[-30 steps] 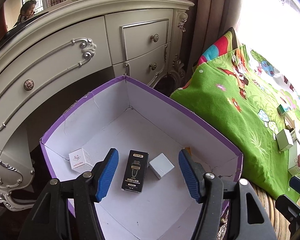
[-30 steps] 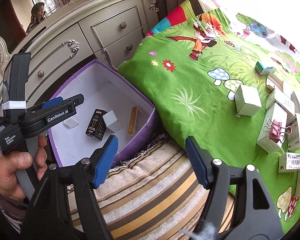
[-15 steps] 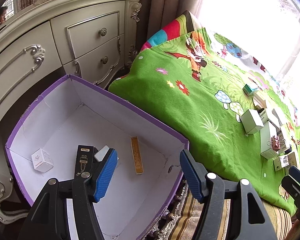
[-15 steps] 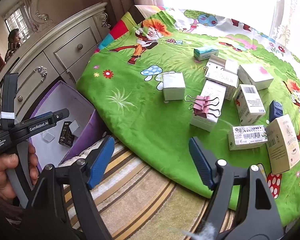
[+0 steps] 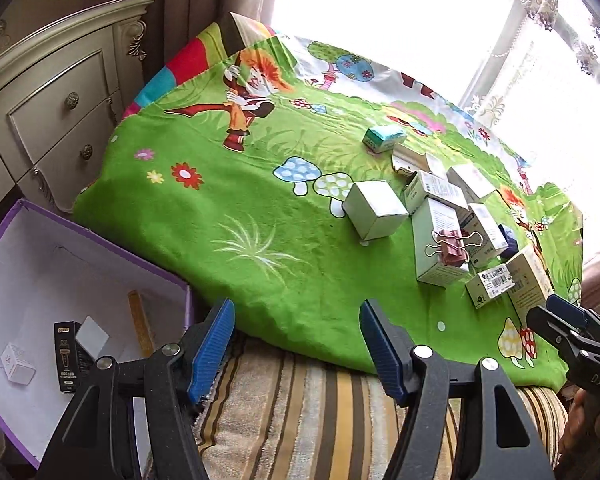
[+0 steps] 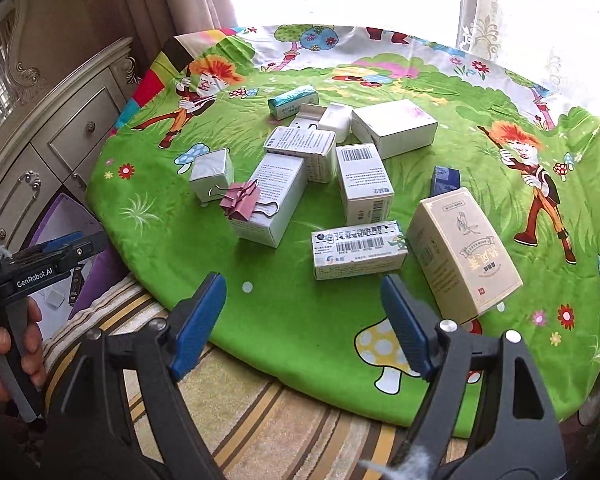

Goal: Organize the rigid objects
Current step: 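Move both tools back over the bed toward the remaining boxes, then grasp the pink binder clip with the left tool while the right tool grasps the cream box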

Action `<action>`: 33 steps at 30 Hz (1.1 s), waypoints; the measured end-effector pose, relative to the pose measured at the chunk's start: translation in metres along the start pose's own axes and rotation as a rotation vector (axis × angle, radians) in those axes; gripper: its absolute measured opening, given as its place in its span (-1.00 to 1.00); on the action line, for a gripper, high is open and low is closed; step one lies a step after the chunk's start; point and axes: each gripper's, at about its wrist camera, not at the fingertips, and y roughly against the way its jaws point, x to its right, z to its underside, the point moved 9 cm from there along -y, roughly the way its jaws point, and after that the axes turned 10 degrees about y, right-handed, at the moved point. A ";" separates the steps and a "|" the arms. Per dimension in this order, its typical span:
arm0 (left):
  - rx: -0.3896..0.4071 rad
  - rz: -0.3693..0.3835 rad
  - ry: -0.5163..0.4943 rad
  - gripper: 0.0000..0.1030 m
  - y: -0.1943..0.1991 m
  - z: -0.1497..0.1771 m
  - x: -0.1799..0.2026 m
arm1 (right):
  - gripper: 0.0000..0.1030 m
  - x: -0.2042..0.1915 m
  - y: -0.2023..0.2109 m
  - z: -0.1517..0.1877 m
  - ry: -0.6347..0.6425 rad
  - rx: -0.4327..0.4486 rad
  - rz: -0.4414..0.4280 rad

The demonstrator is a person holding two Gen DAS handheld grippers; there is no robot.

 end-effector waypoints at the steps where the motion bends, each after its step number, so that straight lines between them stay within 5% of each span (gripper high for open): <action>1: -0.009 0.036 -0.010 0.28 -0.002 0.001 0.013 | 0.60 0.007 0.001 0.000 -0.005 0.002 0.015; 11: -0.019 0.168 -0.151 0.28 -0.025 0.003 0.101 | 0.70 0.074 -0.007 0.001 -0.032 -0.013 0.154; 24: -0.037 0.141 -0.205 0.27 -0.060 -0.004 0.131 | 0.73 0.103 -0.031 0.009 -0.061 -0.037 0.168; 33: -0.030 0.143 -0.222 -0.22 -0.066 -0.007 0.137 | 0.63 0.114 -0.043 0.010 -0.073 -0.037 0.165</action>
